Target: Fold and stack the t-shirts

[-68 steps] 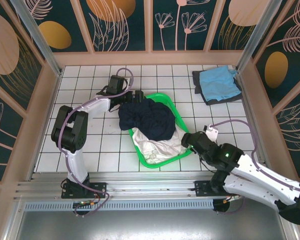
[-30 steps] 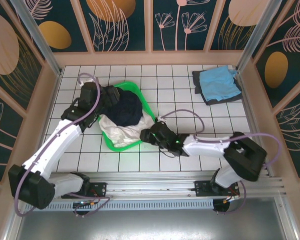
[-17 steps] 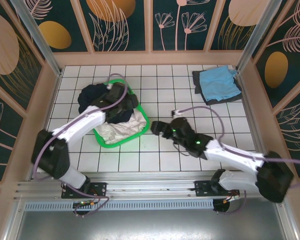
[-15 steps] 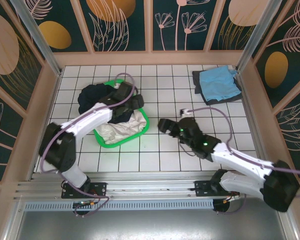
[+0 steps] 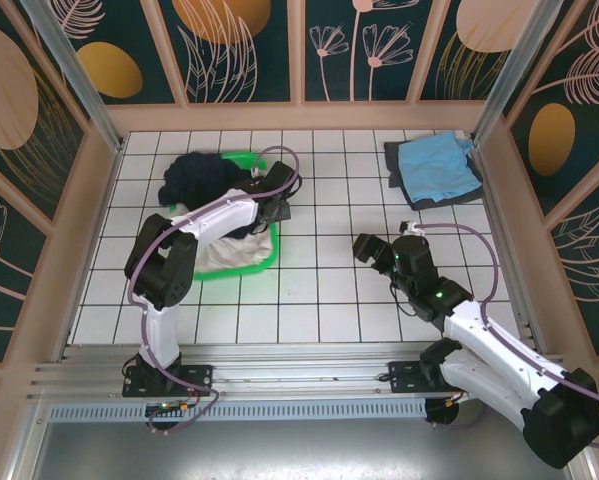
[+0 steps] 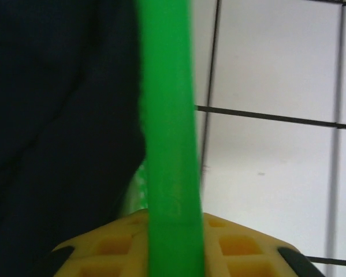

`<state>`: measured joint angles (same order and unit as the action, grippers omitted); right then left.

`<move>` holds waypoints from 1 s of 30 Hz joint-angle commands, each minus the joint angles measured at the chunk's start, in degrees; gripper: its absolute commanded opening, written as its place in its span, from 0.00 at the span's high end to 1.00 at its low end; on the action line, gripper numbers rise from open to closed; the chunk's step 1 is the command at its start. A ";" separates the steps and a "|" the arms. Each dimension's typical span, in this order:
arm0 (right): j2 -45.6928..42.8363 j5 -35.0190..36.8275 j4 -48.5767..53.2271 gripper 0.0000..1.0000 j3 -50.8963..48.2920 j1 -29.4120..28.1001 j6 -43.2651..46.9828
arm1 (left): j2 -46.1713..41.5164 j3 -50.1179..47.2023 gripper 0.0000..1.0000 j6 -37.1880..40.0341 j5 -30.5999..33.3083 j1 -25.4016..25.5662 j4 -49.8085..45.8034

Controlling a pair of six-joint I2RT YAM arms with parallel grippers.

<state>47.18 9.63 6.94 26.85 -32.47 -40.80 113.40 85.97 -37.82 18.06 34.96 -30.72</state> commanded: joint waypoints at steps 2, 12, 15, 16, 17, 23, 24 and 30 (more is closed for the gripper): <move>-0.60 -1.66 -0.72 0.02 -1.68 2.50 1.83 | -4.52 -4.07 1.00 18.85 10.40 -0.65 1.00; -0.95 -3.04 -2.04 0.01 -2.90 5.94 2.64 | -10.05 -11.87 1.00 41.88 10.19 -15.27 15.32; -1.15 -3.21 -1.19 0.01 -2.32 6.69 2.75 | -10.67 -14.74 1.00 49.21 7.82 -18.52 22.43; -1.21 -3.17 -0.90 0.01 -2.09 6.78 2.69 | -10.60 -14.90 1.00 51.13 5.53 -19.88 23.67; -1.26 -3.14 -0.66 0.01 -1.99 6.80 2.67 | -10.27 -14.74 1.00 52.74 3.65 -20.91 24.48; -1.23 -2.45 0.41 0.01 -0.95 6.89 2.16 | -3.97 -11.76 1.00 61.87 8.15 -24.66 27.46; -1.13 -2.26 0.85 0.01 -0.59 6.89 2.16 | -3.07 -11.17 1.00 61.99 8.27 -25.72 27.42; -0.85 0.18 3.51 0.01 1.73 6.98 3.07 | -0.26 -10.07 1.00 62.03 7.87 -29.35 30.66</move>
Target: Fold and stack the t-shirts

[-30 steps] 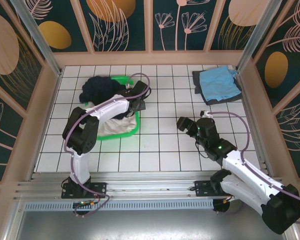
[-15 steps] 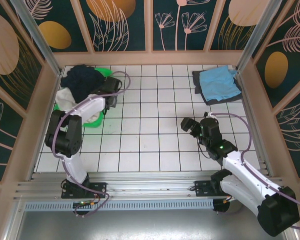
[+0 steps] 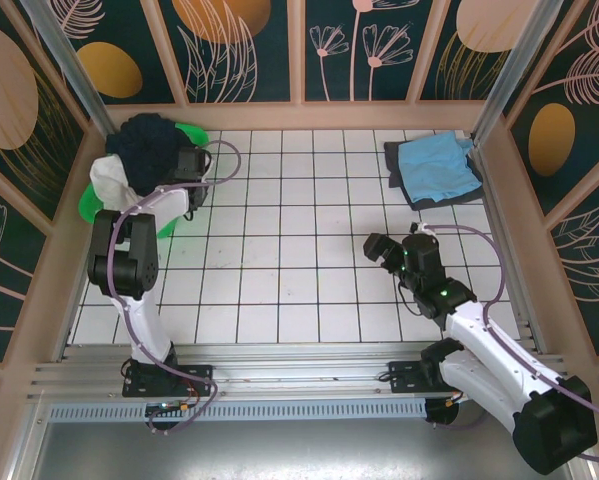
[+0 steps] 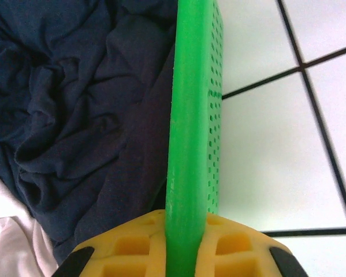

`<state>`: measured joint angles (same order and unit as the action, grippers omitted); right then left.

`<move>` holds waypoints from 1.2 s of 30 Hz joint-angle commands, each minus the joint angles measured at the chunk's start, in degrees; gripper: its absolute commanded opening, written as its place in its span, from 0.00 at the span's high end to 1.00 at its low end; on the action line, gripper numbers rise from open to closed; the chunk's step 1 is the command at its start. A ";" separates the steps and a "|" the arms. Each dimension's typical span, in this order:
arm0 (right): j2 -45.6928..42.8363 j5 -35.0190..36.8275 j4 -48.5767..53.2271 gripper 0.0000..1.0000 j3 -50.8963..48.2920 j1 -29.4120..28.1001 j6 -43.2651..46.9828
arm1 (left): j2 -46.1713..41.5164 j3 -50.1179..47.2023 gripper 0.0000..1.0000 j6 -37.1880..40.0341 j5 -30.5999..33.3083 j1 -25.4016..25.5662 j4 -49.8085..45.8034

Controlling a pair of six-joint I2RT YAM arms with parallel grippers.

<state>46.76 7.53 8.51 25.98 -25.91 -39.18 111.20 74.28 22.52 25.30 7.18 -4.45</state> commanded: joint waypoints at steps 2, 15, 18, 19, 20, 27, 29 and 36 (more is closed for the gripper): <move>-0.17 2.49 2.27 0.01 3.23 0.42 1.56 | 3.32 2.37 1.00 1.70 2.05 -2.10 4.80; 1.31 2.39 2.47 0.03 5.13 0.42 1.51 | 5.03 16.66 0.35 -11.90 -2.32 -4.55 -7.17; 1.13 2.52 2.06 0.03 5.18 0.42 1.66 | 0.96 16.94 0.18 -15.72 -4.57 -4.54 -7.54; 1.05 2.32 1.74 0.03 5.06 0.42 1.66 | -0.41 16.36 0.09 -16.93 -4.16 -4.63 -6.57; 0.96 1.96 1.03 0.03 4.73 0.34 1.76 | -1.11 15.94 0.03 -18.00 -3.70 -4.85 -5.83; 1.18 -2.11 -3.84 0.08 2.11 0.16 3.05 | 8.80 30.12 0.10 -36.47 -7.94 -14.74 -17.69; 0.85 -2.49 -4.35 0.10 1.57 0.09 3.84 | 14.00 35.19 0.16 -39.60 -13.58 -17.27 -20.81; 0.65 -3.90 -5.65 0.15 0.57 0.08 6.62 | 26.55 45.20 0.20 -44.43 -23.22 -19.77 -22.69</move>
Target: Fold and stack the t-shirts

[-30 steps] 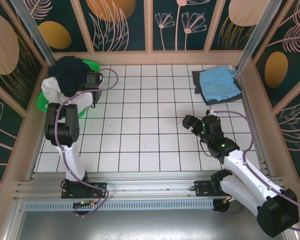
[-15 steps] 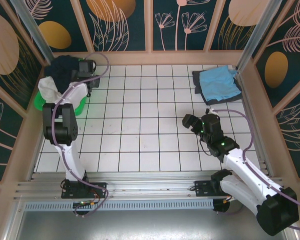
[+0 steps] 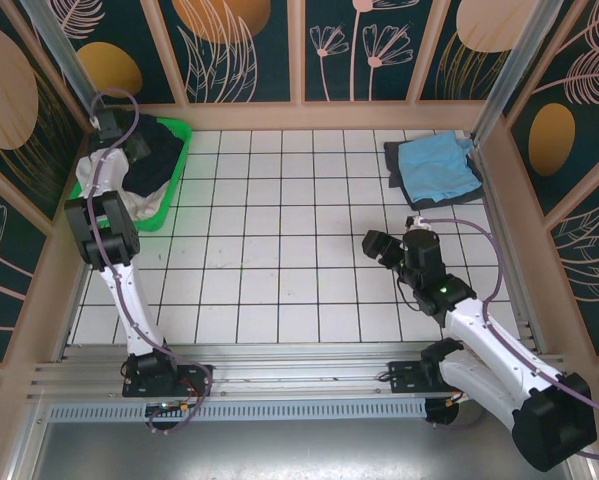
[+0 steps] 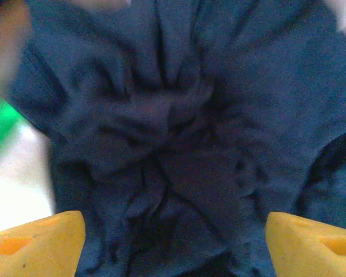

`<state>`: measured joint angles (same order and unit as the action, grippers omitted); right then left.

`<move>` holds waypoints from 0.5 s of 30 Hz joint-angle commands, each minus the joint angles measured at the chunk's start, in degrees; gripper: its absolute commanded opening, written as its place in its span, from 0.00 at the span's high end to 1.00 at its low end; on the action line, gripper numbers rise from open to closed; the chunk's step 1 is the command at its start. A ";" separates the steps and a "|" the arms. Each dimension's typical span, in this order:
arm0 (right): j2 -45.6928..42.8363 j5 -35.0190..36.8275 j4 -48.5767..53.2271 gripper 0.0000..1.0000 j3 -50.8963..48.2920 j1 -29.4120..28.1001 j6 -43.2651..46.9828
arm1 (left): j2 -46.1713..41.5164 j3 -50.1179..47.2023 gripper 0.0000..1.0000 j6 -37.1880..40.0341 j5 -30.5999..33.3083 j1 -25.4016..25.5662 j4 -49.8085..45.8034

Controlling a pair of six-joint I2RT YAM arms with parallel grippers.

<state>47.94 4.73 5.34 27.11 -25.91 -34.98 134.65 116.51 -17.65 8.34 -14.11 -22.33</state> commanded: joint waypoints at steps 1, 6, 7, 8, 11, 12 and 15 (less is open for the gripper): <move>-0.62 -1.13 -2.32 0.15 -0.66 0.08 2.76 | 4.24 3.83 0.23 -4.77 -6.68 1.47 -5.09; -1.47 -0.35 -1.74 0.20 -1.26 0.16 4.03 | 6.24 4.34 0.52 -4.51 -7.55 1.30 -3.73; -1.74 -0.12 -1.77 0.20 -1.42 0.16 4.21 | 5.97 4.18 0.60 -4.50 -7.67 1.40 -3.71; -1.95 0.20 -1.85 0.20 -1.62 0.16 4.43 | 5.33 3.57 0.66 -4.34 -8.14 1.28 -3.34; -2.16 0.58 -2.17 0.21 -1.97 0.16 4.92 | 1.12 0.14 0.76 -4.41 -8.89 1.39 -1.30; -2.04 0.55 -2.41 0.21 -1.99 0.16 5.01 | -0.66 -1.19 0.79 -4.43 -9.59 1.38 -0.43; -1.65 0.21 -3.12 0.24 -2.06 0.25 5.27 | -6.63 -5.40 0.91 -4.16 -12.72 1.41 2.73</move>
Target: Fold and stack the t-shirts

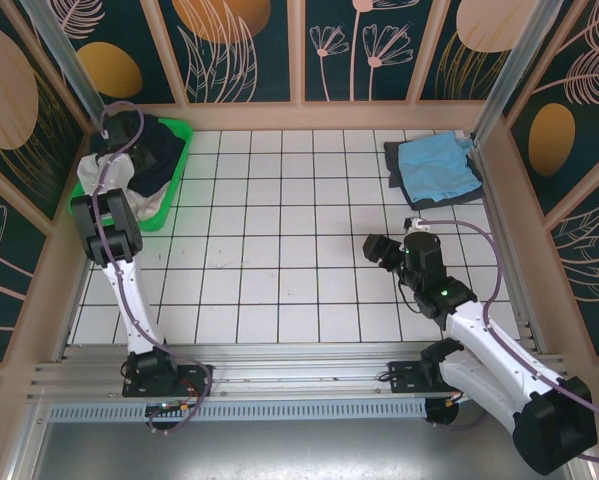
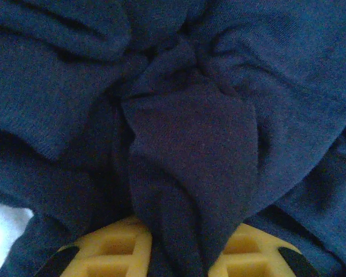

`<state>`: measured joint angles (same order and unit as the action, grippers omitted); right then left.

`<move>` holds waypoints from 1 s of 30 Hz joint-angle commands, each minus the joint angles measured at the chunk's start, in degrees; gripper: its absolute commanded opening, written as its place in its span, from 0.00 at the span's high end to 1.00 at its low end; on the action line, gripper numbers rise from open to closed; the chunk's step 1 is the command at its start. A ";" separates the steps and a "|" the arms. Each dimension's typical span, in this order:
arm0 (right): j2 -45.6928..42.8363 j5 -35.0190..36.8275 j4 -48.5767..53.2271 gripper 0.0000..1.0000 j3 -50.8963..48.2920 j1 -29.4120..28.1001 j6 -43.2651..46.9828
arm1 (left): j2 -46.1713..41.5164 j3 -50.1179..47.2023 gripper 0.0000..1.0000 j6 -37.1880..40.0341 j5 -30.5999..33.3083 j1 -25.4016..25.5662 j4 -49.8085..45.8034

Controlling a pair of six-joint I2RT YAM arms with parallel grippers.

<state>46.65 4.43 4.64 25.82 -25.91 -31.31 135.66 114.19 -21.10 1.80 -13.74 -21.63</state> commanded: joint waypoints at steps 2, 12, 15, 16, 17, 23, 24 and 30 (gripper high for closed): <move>-0.30 0.34 -2.90 0.26 -0.95 0.25 1.60 | -11.20 -6.06 0.98 -0.21 -7.62 1.00 4.36; -0.42 -1.72 -3.86 0.28 -1.63 0.25 1.17 | -19.73 -9.08 0.98 0.47 -6.21 1.05 2.54; -0.75 -2.44 -3.96 0.28 -1.82 0.25 0.99 | -19.50 -7.23 1.00 -0.79 -6.41 1.02 0.13; -0.94 -2.65 -3.86 0.28 -1.83 0.25 0.95 | -19.79 -7.21 1.00 -1.33 -6.95 1.03 0.05; -1.08 -2.88 -3.79 0.28 -1.74 0.24 0.94 | -20.78 -7.65 1.00 -2.07 -7.37 1.05 0.62; -2.18 -3.02 -3.27 0.30 -1.14 0.25 1.08 | -29.39 -7.21 1.00 -2.33 -17.95 2.88 8.34; -2.19 -3.25 -3.49 0.31 -1.20 0.25 1.08 | -30.47 -4.87 1.00 -0.43 -15.86 4.58 7.11; -2.00 -4.59 -4.77 0.31 -1.41 0.25 0.33 | -37.91 -2.52 1.00 -1.94 -14.34 6.89 11.24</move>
<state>45.25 1.30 2.28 24.58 -25.91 -30.55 104.66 109.40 -22.17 -10.00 -6.98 -18.46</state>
